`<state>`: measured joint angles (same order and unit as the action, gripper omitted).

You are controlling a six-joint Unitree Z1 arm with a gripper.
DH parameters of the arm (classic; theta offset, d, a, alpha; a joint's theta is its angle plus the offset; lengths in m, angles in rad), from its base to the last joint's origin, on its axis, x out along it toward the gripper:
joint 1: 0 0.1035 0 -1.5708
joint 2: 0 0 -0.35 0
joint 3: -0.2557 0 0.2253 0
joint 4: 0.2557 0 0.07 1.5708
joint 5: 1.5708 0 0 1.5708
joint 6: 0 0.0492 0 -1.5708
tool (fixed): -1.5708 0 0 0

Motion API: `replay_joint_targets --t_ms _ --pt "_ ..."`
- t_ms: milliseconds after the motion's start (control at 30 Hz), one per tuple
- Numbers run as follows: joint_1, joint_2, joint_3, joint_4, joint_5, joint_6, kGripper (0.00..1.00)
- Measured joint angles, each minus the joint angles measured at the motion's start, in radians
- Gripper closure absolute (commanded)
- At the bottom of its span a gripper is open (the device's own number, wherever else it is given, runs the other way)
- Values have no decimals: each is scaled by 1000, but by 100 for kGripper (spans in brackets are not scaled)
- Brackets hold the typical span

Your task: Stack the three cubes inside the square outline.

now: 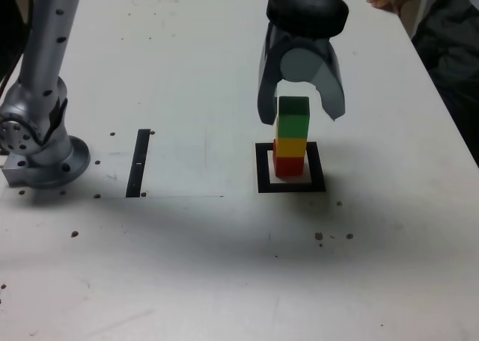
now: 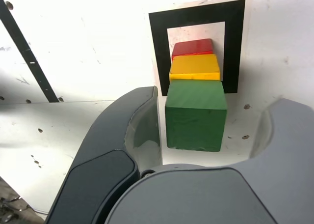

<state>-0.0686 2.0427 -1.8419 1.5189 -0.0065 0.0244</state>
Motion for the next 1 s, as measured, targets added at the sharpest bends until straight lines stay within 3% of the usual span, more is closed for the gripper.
replay_joint_targets --t_ms 367,667,1000 --pt "-8 -136 15 -1 63 0 0" --pt "-14 -278 141 16 134 -6 0" --pt "-15 -344 293 14 148 -4 0"
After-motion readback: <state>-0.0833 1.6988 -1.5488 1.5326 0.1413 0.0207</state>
